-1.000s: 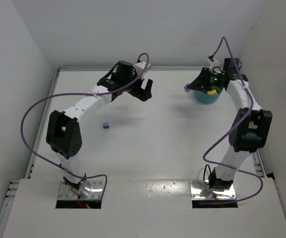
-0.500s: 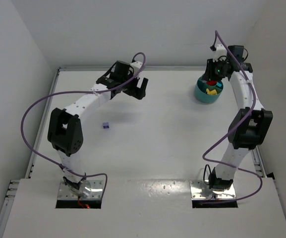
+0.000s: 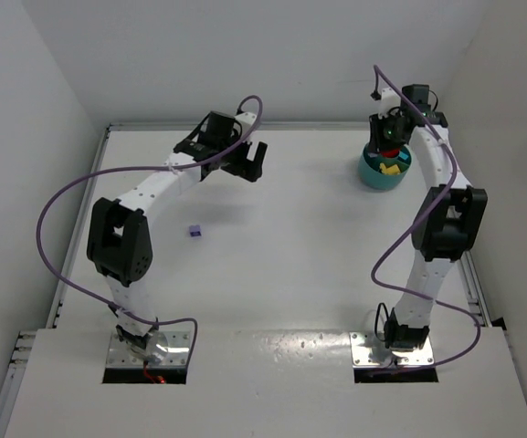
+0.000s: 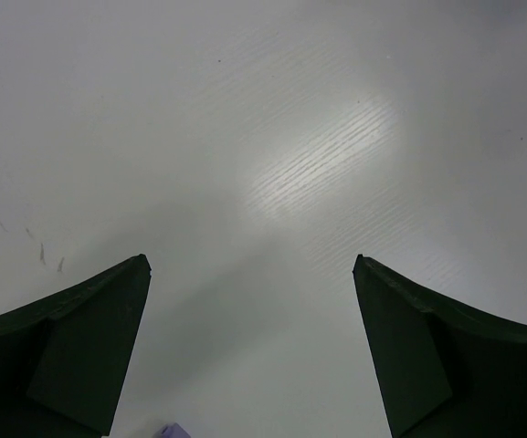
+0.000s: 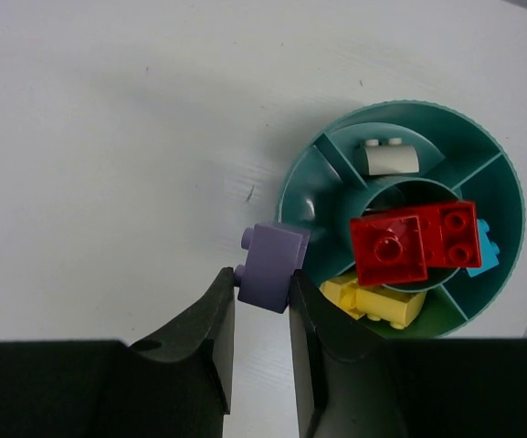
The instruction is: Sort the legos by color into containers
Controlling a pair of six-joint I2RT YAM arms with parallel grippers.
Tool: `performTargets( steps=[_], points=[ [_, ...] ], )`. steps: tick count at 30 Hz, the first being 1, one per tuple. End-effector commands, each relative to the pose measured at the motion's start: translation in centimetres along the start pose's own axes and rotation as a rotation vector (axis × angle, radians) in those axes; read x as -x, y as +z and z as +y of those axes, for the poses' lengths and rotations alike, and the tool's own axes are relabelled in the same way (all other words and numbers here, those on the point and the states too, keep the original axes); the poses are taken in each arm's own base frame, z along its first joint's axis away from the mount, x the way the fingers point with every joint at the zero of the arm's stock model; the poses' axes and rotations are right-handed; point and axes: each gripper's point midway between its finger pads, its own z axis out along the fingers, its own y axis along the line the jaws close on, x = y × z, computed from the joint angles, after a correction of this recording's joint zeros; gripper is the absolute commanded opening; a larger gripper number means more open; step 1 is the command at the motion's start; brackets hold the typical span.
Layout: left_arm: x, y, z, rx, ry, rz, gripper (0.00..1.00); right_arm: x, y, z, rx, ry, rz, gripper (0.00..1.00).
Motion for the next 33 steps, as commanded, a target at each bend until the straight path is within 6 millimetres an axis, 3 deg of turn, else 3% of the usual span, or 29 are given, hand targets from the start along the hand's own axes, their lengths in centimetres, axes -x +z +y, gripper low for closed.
performTargets(
  steps=[1, 11, 25, 33],
  points=[
    [1.5, -1.0, 0.5, 0.009, -0.015, -0.041, 1.00, 2.9, -0.7, -0.1, -0.062, -0.080, -0.053, 0.00],
    [1.5, -1.1, 0.8, 0.007, -0.020, -0.042, 1.00, 3.7, -0.2, -1.1, -0.190, -0.129, -0.049, 0.01],
    [1.2, -0.7, 0.7, -0.002, -0.021, -0.033, 1.00, 2.7, 0.8, -1.6, -0.230, -0.149, -0.015, 0.04],
    [1.2, -0.7, 0.7, -0.002, -0.021, -0.033, 1.00, 2.4, 1.1, -2.0, -0.246, -0.147, -0.001, 0.19]
  ],
)
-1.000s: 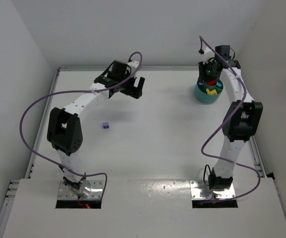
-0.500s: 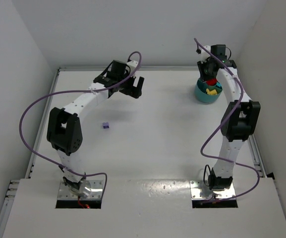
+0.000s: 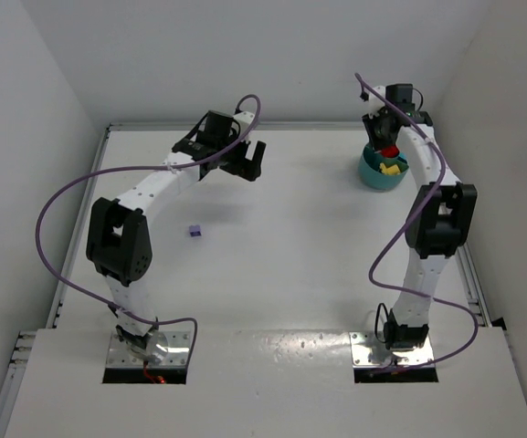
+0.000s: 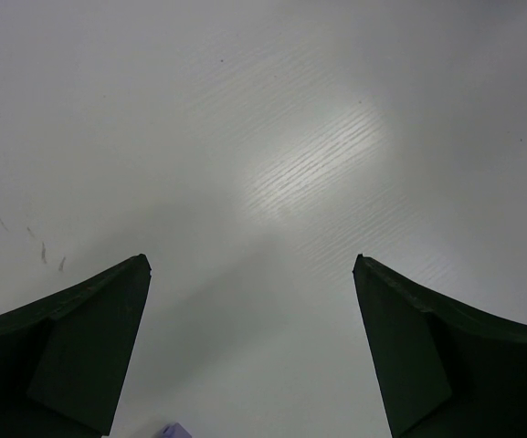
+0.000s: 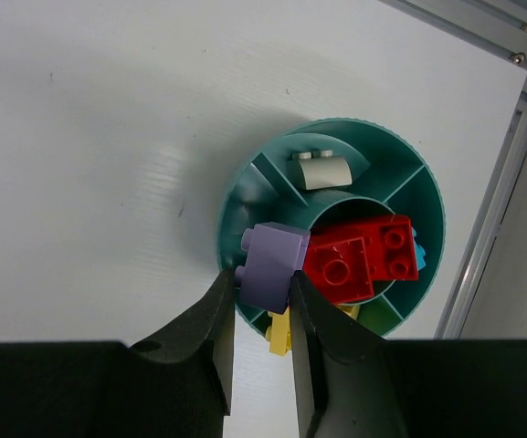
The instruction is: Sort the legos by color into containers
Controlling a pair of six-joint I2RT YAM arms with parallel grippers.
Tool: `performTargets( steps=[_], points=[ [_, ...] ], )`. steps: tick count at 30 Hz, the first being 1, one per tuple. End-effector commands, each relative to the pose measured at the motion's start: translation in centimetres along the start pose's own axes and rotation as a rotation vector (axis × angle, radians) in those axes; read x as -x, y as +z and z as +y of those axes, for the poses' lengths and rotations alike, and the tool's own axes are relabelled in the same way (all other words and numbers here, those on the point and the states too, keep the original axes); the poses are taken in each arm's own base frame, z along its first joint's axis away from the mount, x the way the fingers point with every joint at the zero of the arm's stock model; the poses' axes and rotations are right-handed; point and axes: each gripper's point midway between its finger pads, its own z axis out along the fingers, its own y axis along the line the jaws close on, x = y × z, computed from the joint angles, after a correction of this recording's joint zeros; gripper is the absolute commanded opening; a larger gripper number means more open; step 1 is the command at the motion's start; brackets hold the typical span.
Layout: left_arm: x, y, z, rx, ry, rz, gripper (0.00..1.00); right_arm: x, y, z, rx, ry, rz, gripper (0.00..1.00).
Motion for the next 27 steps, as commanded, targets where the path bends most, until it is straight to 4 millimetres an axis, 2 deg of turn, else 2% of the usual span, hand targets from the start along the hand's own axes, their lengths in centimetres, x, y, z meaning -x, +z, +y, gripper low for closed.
performTargets(
  steps=[1, 5, 7, 17, 18, 20, 21, 22, 23, 24, 25, 27],
  points=[
    [1.2, -0.7, 0.3, 0.000, -0.013, -0.032, 1.00, 1.2, 0.2, -0.6, -0.038, -0.012, -0.030, 0.20],
    [1.2, -0.7, 0.3, 0.000, -0.013, -0.032, 1.00, 1.5, 0.1, -0.7, -0.041, -0.012, -0.038, 0.27],
    [1.2, -0.7, 0.3, 0.000, -0.013, -0.032, 1.00, 1.5, 0.1, -0.7, -0.041, -0.012, -0.038, 0.34],
    [1.0, -0.8, 0.9, 0.016, -0.020, -0.024, 1.00, 3.3, -1.2, -1.2, -0.050, -0.013, -0.087, 0.41],
    [1.4, -1.4, 1.4, 0.026, -0.025, -0.038, 1.00, 3.3, -1.2, -1.2, -0.050, -0.013, -0.087, 0.41],
    [0.2, -2.4, 2.9, 0.044, -0.023, -0.013, 1.00, 5.5, -2.9, -0.3, -0.003, -0.014, -0.155, 0.41],
    [-0.7, -2.9, 3.8, 0.056, -0.006, 0.014, 1.00, 5.3, -2.9, 0.2, 0.023, -0.015, -0.149, 0.41],
    [-1.8, -3.4, 5.4, 0.063, -0.016, 0.037, 1.00, 6.1, -3.8, 1.1, 0.074, -0.009, -0.180, 0.41],
    [-3.8, -3.4, 6.1, 0.053, -0.021, 0.088, 1.00, 6.8, -4.6, 1.8, 0.118, -0.013, -0.205, 0.41],
    [-5.3, -4.6, 6.4, 0.031, -0.019, 0.132, 1.00, 6.4, -4.7, 2.7, 0.166, -0.013, -0.195, 0.43],
    [-6.5, -5.4, 7.2, -0.029, 0.022, 0.152, 1.00, 7.0, -5.6, 4.2, 0.253, -0.009, -0.226, 0.44],
    [-10.9, -7.1, 7.2, -0.102, 0.052, 0.275, 1.00, 7.3, -7.0, 6.3, 0.349, -0.019, -0.251, 0.50]
  ],
)
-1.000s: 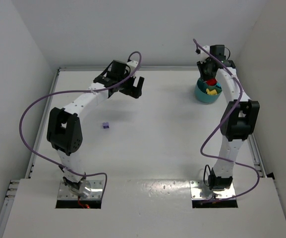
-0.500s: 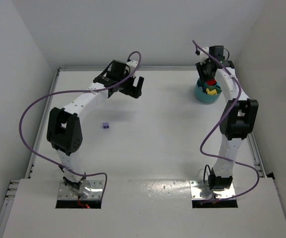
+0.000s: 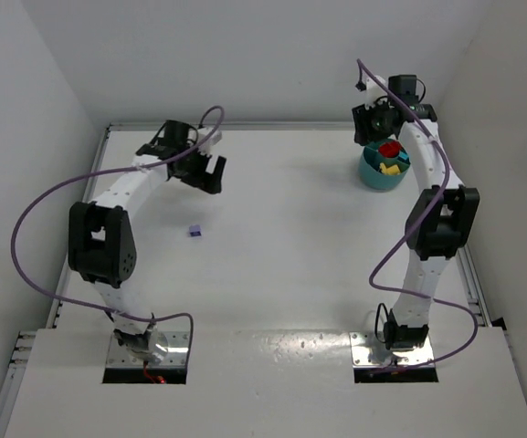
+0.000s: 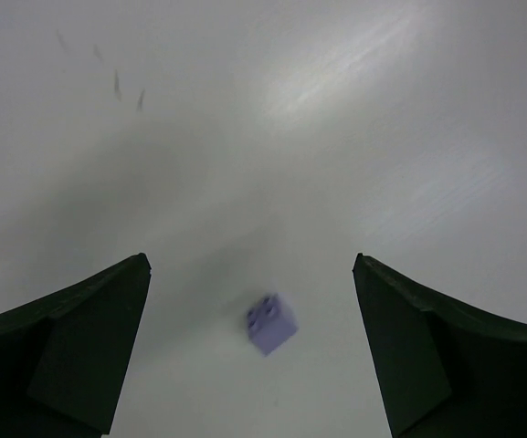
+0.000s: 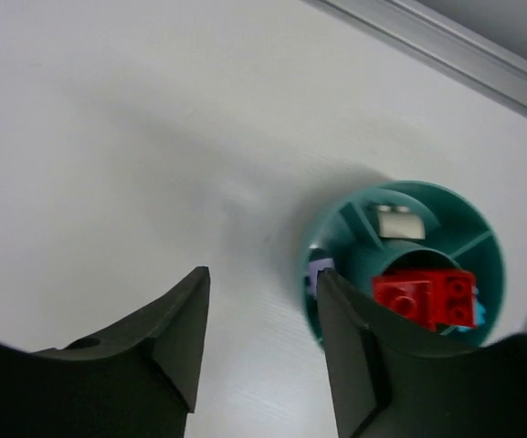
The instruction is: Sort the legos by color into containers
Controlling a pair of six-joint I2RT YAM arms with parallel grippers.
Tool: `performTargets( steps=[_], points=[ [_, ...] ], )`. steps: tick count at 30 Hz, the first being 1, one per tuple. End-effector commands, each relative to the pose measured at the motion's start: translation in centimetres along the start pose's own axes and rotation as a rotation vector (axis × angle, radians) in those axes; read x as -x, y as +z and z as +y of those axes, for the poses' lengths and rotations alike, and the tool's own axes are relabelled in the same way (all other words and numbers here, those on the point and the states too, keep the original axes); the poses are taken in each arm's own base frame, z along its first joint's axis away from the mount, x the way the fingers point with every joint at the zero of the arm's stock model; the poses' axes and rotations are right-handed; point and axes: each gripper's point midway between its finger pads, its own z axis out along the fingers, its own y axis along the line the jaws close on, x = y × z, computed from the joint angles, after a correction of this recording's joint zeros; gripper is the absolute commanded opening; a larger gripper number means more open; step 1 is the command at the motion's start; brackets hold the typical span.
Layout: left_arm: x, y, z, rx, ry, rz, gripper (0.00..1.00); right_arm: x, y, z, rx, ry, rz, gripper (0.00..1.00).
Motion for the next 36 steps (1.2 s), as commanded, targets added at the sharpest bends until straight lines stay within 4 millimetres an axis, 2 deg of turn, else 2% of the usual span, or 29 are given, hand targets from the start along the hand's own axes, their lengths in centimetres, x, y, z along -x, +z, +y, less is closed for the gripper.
performTargets(
  steps=[1, 2, 4, 5, 6, 7, 10, 12, 13, 15, 22, 24, 30, 34, 35, 36],
  points=[
    [-5.6, -4.2, 0.3, -0.138, 0.172, 0.134, 1.00, 3.8, -3.9, 5.2, 0.234, -0.014, -0.136, 0.52],
    [-7.7, -4.8, 0.8, -0.149, 0.187, 0.180, 1.00, 3.7, -4.2, 6.4, 0.272, -0.007, -0.133, 0.53],
    [-10.1, -5.8, 0.7, -0.185, 0.255, 0.240, 1.00, 3.1, -4.2, 7.8, 0.329, -0.005, -0.125, 0.58],
    [-10.6, -6.2, 0.9, -0.171, 0.280, 0.248, 1.00, 3.1, -4.2, 8.1, 0.341, -0.005, -0.129, 0.59],
    [-12.2, -6.3, 0.6, -0.183, 0.281, 0.286, 1.00, 3.0, -4.2, 8.9, 0.372, -0.008, -0.128, 0.60],
    [-12.8, -6.4, 0.4, -0.190, 0.295, 0.292, 1.00, 2.5, -3.9, 9.2, 0.388, 0.001, -0.110, 0.60],
    [-14.5, -6.4, -0.1, -0.221, 0.332, 0.310, 0.97, 2.8, -3.7, 10.1, 0.422, 0.006, -0.114, 0.63],
    [-15.8, -5.6, -0.7, -0.244, 0.344, 0.317, 0.94, 2.6, -3.4, 10.3, 0.437, 0.010, -0.110, 0.63],
    [-15.5, -5.3, -0.7, -0.240, 0.353, 0.289, 0.92, 2.9, -3.6, 10.2, 0.434, 0.007, -0.118, 0.65],
    [-16.2, -4.6, -1.3, -0.251, 0.369, 0.290, 0.87, 3.0, -3.6, 10.8, 0.451, 0.001, -0.121, 0.65],
    [-15.0, -2.0, 0.7, -0.115, 0.424, 0.209, 0.75, 2.7, -3.8, 11.5, 0.487, 0.009, -0.114, 0.65],
    [-14.2, -1.5, 1.4, -0.074, 0.443, 0.176, 0.75, 2.4, -3.6, 12.0, 0.496, -0.002, -0.107, 0.65],
    [-13.5, -0.5, 2.6, -0.016, 0.464, 0.175, 0.71, 2.0, -3.4, 11.9, 0.490, 0.001, -0.096, 0.65],
    [-13.5, 0.0, 2.2, -0.059, 0.502, 0.166, 0.69, 2.2, -3.7, 11.7, 0.477, -0.003, -0.101, 0.65],
    [-12.9, 0.0, 2.2, -0.062, 0.505, 0.152, 0.67, 2.2, -3.6, 11.6, 0.467, -0.003, -0.098, 0.65],
    [-13.4, 0.2, 2.0, -0.080, 0.511, 0.163, 0.67, 2.2, -3.6, 11.6, 0.467, -0.003, -0.098, 0.65]
  ],
)
